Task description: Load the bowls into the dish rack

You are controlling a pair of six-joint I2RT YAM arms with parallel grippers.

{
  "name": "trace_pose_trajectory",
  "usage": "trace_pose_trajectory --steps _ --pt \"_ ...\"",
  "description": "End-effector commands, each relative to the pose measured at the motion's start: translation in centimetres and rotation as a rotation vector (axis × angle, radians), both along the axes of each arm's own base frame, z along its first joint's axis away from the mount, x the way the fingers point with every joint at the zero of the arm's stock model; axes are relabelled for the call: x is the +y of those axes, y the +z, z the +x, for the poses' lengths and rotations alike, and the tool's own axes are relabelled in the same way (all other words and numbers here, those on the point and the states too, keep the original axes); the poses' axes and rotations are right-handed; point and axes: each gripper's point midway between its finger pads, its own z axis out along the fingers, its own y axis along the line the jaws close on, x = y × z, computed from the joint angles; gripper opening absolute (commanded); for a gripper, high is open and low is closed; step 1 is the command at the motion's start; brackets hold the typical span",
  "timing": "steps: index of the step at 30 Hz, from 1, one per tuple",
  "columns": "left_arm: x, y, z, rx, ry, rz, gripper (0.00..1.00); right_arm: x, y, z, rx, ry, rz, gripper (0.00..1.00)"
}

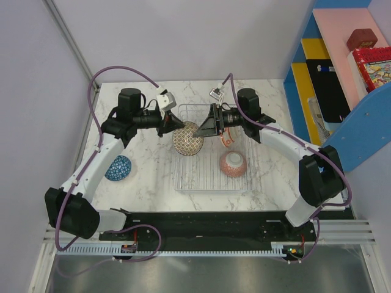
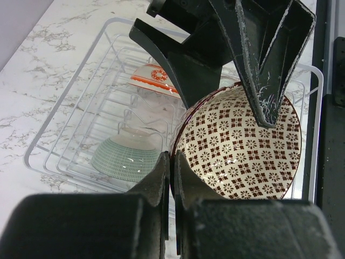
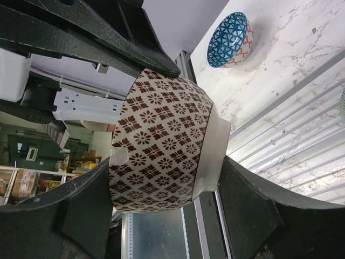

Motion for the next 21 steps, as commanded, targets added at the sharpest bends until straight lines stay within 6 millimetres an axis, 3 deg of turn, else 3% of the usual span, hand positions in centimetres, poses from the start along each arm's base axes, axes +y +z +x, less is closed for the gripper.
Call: trace_pose_trajectory --steps 1,2,3,5,6,10,13,16,19,21 --pt "-0.8 3.1 -0.2 -0.072 -0.037 -0.057 0.06 0.0 2.1 -1.2 -0.086 0.066 0.065 0.00" --pt "-0.8 3.1 -0.2 -0.071 -0.034 -0.056 0.12 -0.1 2.1 -1.3 -0.084 0.059 0.060 0.00" --pt "-0.7 2.9 -0.1 -0.068 -0.025 -0.051 0.28 -0.1 1.9 -1.0 -0.099 0.046 0.055 0.00" --pt "-0.6 2.6 0.0 -0.069 -0.020 -0.044 0.42 -0.2 1.9 -1.0 -0.107 0.034 0.040 0.00" --pt "-0.5 2.5 0.1 -0.070 -0.012 -0.040 0.64 -0.2 1.9 -0.9 -0.112 0.023 0.034 0.00" --pt "0.4 1.5 0.1 -0.064 0.023 -0.016 0.98 -0.5 1.0 -0.2 -0.170 -0.018 -0.025 0.00" --pt "2.0 0.4 0.2 -0.036 0.057 -0.014 1.00 -1.0 -0.1 0.5 -0.218 -0.050 -0.098 0.00" --pt "5.3 -0.2 0.5 0.023 0.129 -0.043 1.00 -2.0 -0.6 1.6 -0.314 -0.093 -0.205 0.00" --pt "10.6 -1.8 1.2 0.108 0.292 -0.046 1.00 -3.6 -2.4 2.6 -0.382 -0.137 -0.363 0.00" --pt "12.5 -2.5 1.0 0.126 0.356 -0.041 1.00 -4.7 -3.8 2.9 -0.443 -0.141 -0.443 0.00"
